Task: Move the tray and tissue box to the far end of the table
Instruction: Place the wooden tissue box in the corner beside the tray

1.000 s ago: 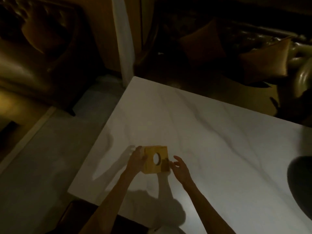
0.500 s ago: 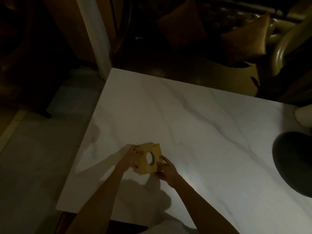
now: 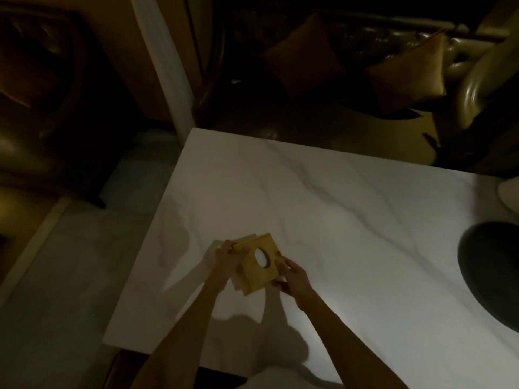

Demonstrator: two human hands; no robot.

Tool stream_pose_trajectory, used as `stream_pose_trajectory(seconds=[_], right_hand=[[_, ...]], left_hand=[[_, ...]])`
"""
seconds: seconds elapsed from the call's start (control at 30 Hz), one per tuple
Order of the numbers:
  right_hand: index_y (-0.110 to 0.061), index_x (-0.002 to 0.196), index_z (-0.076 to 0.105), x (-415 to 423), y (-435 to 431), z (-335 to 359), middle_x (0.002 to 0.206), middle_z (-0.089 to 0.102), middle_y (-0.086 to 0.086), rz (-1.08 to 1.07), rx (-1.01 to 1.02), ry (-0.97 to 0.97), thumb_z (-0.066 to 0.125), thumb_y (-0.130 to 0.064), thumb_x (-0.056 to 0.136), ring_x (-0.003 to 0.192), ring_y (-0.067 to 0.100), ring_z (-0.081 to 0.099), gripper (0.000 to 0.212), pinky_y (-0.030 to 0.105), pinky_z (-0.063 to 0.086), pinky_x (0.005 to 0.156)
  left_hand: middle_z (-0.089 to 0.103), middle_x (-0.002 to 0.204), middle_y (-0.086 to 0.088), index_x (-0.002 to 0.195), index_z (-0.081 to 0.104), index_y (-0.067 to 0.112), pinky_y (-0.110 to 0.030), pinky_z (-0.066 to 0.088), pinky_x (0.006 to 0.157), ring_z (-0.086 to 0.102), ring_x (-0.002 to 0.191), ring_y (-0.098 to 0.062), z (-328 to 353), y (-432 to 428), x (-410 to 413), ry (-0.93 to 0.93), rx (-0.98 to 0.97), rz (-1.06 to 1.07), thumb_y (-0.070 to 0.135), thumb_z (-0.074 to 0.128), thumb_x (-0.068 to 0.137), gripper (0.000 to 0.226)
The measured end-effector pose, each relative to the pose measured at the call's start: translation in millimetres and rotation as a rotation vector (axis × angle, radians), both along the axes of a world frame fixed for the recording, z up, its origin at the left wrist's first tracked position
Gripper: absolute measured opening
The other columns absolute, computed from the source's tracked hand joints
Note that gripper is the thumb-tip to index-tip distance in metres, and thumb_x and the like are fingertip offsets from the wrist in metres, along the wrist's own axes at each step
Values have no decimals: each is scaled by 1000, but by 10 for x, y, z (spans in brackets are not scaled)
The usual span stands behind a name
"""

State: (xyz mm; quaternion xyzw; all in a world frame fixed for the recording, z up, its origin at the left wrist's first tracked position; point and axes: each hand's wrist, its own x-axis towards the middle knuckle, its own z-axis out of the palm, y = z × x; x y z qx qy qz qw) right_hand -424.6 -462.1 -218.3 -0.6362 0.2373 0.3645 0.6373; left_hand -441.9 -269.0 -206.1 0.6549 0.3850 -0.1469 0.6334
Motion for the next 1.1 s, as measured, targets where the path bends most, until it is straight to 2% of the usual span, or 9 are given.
stream_pose_trajectory(seconds=[0.1, 0.17, 0.27, 0.4, 0.53, 0.63, 0.73, 0.87, 1.1], right_hand=[[-15, 120, 66, 102, -254, 160, 101, 73, 7, -66, 2, -98, 66, -39, 86, 88, 24, 71, 42, 46, 59, 83], [-17, 122, 65, 177, -466, 272, 105, 72, 10, -93, 26, -164, 62, -41, 89, 90, 24, 70, 41, 43, 59, 83], [-25, 129, 56, 273, -875, 426, 125, 63, 12, -119, 67, -244, 61, -43, 89, 105, 27, 66, 44, 41, 58, 85], [-38, 151, 19, 287, -1562, 733, 141, 40, -6, -119, 132, -296, 62, -43, 89, 120, 20, 54, 76, 37, 54, 89], [-47, 150, 0, 191, -2432, 896, 138, 30, -14, -110, 200, -190, 61, -52, 86, 122, 19, 48, 89, 56, 44, 102], [-60, 142, 11, 107, -3060, 944, 153, 36, -10, -62, 263, -194, 65, -64, 77, 128, 23, 51, 85, 58, 46, 100], [-57, 143, 15, 90, -3641, 1052, 147, 46, -3, -74, 274, -278, 64, -63, 79, 125, 24, 53, 81, 46, 55, 89], [-57, 145, 12, 63, -4297, 1163, 144, 48, -2, -165, 259, -280, 66, -61, 78, 127, 28, 52, 86, 57, 42, 105], [-55, 140, 33, -154, -4866, 1174, 127, 63, -6, -352, 185, -262, 73, -52, 76, 117, 30, 60, 75, 58, 48, 98]], left_hand=[[61, 112, -17, 98, 52, 16, -46, 61, 70, 65, 94, -30, 171, -252, 72, -58, -8, 53, 42, 79, 69, 47], [62, 114, -17, 104, 53, 10, -58, 57, 80, 65, 99, -31, 332, -503, 126, -98, -26, 80, 37, 79, 72, 49], [61, 110, -11, 114, 50, 8, -54, 58, 80, 63, 88, -21, 568, -1035, 214, -150, -63, 114, 31, 74, 80, 48], [62, 107, -8, 115, 51, 17, -60, 56, 82, 63, 91, -26, 763, -1798, 265, -173, -98, 147, 35, 74, 79, 46], [63, 113, -5, 116, 58, 24, -57, 56, 85, 62, 98, -25, 939, -2686, 297, -249, -101, 161, 39, 73, 79, 43], [66, 119, -5, 116, 63, 29, -53, 57, 86, 66, 103, -26, 1061, -3384, 296, -340, -117, 74, 47, 72, 78, 43], [68, 120, -2, 117, 63, 36, -55, 56, 86, 66, 107, -30, 1136, -4022, 328, -377, -171, 3, 51, 73, 75, 46], [64, 123, -3, 120, 60, 38, -56, 56, 86, 64, 108, -30, 1230, -4660, 364, -400, -172, -62, 49, 73, 76, 48], [52, 132, 2, 140, 40, 38, -49, 51, 96, 57, 111, -23, 1167, -5149, 368, -374, -120, -293, 48, 63, 84, 61]])
